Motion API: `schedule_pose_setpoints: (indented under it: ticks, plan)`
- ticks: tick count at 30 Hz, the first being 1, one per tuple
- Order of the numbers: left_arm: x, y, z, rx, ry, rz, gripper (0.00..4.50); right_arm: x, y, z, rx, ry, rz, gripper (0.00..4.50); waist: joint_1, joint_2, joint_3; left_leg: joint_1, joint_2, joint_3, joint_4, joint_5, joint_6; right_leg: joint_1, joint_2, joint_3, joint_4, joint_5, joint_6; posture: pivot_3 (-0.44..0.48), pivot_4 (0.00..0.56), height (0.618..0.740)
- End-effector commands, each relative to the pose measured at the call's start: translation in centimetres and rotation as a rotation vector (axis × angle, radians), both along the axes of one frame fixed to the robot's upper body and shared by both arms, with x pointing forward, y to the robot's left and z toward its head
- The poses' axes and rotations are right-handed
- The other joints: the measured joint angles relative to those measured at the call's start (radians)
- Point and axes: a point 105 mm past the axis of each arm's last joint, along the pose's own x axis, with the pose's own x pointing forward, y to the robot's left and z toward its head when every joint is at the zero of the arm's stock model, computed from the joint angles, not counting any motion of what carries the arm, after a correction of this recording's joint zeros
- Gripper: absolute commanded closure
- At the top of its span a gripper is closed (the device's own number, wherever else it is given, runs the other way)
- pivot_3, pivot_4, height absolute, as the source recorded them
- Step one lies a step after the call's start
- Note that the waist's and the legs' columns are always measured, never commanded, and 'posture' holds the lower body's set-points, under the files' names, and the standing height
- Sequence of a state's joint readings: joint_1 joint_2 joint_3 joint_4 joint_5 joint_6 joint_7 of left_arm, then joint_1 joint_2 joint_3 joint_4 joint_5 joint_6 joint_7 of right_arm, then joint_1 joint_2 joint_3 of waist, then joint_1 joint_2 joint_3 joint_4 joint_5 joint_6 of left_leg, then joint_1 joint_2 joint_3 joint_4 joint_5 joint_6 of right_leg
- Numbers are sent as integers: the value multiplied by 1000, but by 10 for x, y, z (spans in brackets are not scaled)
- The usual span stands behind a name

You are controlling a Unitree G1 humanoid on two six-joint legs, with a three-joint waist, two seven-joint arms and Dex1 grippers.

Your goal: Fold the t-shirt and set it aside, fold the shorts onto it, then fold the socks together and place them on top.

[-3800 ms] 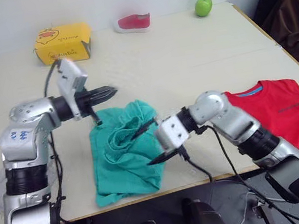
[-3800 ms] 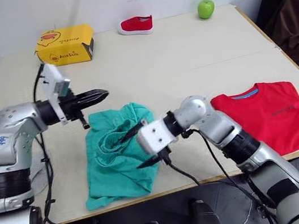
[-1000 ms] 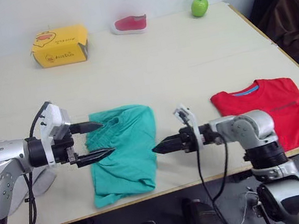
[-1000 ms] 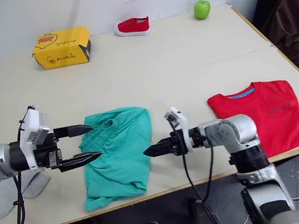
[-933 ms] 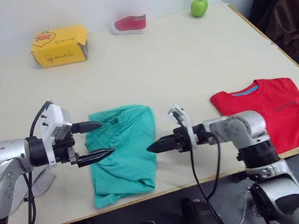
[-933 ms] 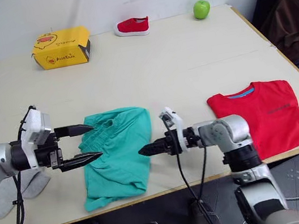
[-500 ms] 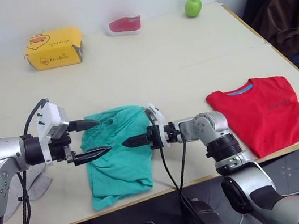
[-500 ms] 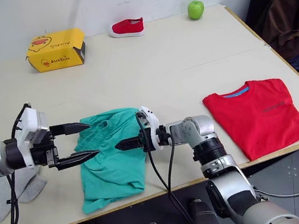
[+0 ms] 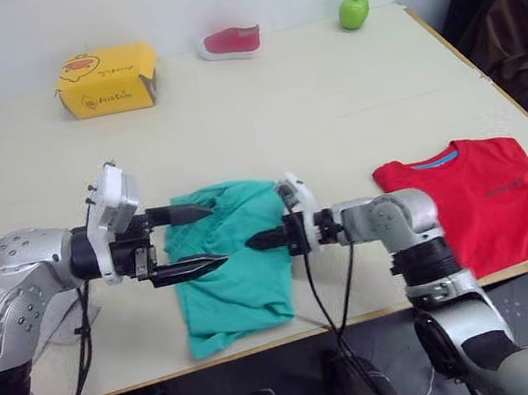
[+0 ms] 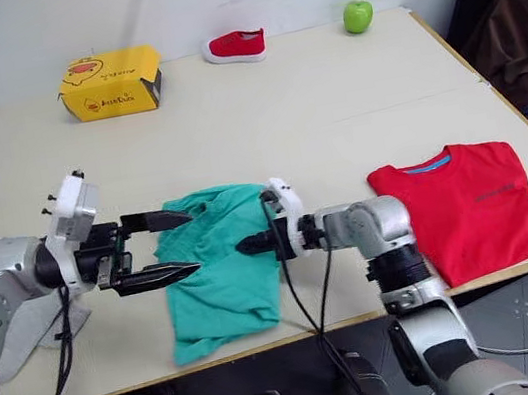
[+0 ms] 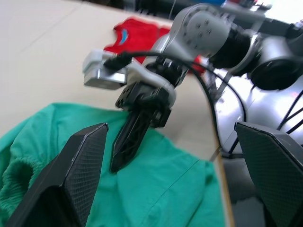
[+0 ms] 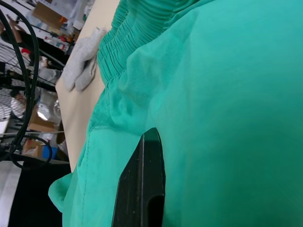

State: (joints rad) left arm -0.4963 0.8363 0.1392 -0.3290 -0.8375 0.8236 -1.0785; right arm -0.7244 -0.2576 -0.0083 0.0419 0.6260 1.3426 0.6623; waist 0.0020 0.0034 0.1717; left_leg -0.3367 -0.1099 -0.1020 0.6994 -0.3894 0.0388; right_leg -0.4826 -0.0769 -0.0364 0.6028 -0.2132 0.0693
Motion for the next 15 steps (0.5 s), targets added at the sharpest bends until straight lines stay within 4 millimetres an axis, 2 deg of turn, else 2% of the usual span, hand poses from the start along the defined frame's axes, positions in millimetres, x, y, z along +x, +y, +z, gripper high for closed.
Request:
schedule_pose_setpoints:
  ticks: [1, 5, 8, 13, 15]
  plan:
    - [-2, -14, 11, -43, -8, -84, 0, -16, -40, 42, -35, -139, -5, 4493, 1, 0, 0, 0, 0, 0, 0, 0, 0, 0, 0, 0, -1, 0, 0, 0, 150, 740]
    - [2, -23, 7, -30, -25, -113, 0, -28, -105, 66, -154, -210, -83, 4493, 0, 0, 0, 0, 1, 0, -1, 0, 0, 1, 0, 0, -2, 0, 1, 0, 150, 740]
    - [5, -25, 0, -25, -20, -119, 0, -38, -166, 77, -251, -223, -159, 4493, 5, 0, 0, 0, 1, 1, -2, 0, 0, 1, 1, 0, -3, 0, 1, 0, 150, 740]
    - [6, -28, -4, -18, -27, -144, 0, -28, -250, 77, -493, -278, -332, 4493, -2, -1, 1, 3, 1, 4, -1, 0, 1, 3, 1, 2, -7, 1, 2, 0, 150, 740]
    - [5, -30, -4, -15, -31, -155, 0, -26, -275, 74, -563, -275, -375, 4493, 1, -1, 1, 3, 1, 5, -1, 0, 1, 4, 0, 3, -7, 1, 2, 0, 150, 740]
